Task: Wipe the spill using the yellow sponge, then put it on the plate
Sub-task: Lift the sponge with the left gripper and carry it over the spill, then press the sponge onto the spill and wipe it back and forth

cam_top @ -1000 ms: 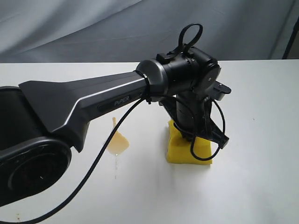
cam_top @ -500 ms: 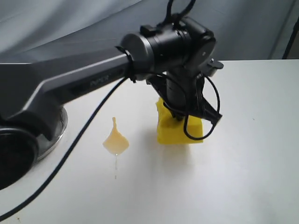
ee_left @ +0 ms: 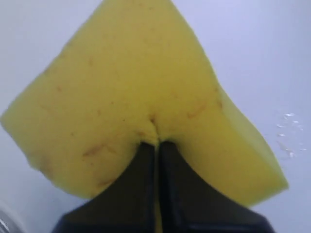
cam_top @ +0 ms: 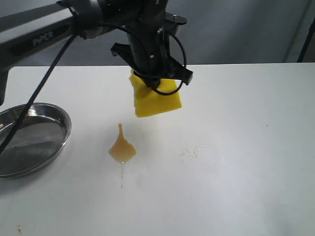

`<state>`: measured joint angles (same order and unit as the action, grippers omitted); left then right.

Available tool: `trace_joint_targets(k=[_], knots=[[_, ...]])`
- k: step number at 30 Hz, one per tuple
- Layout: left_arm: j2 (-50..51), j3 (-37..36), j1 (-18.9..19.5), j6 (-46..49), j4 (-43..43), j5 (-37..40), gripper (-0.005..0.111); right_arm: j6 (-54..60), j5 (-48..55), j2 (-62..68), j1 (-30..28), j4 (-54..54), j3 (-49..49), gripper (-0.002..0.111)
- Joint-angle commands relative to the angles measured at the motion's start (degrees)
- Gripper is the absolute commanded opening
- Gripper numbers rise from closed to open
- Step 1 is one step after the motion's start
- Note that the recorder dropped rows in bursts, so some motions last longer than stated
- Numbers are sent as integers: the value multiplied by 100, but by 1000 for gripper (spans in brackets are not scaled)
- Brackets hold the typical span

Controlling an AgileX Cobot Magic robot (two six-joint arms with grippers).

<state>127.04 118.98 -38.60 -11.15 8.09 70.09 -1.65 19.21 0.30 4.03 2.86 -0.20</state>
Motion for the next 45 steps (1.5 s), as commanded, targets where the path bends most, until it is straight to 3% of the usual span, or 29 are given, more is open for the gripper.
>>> trace_joint_targets(k=[1,5,15,27,45], knots=[[-91,-252,418,-75,108,-13,0,-22,-13,-30,-2,-28,20,0],[-91,-715,598,-43,169,-13,0,-22,-13,-30,-2,-28,20,0],[-91,-1984,598,-31,182,-13,0,-36,-13,-30,-2,-28,20,0],[-91,-2888,570,372,-1224,-13,0,-36,-13,-30,-2,-28,20,0],[-91,-2934,-808,557,-1469,-13,0,-23,-13,-30,-2,-28,20,0]])
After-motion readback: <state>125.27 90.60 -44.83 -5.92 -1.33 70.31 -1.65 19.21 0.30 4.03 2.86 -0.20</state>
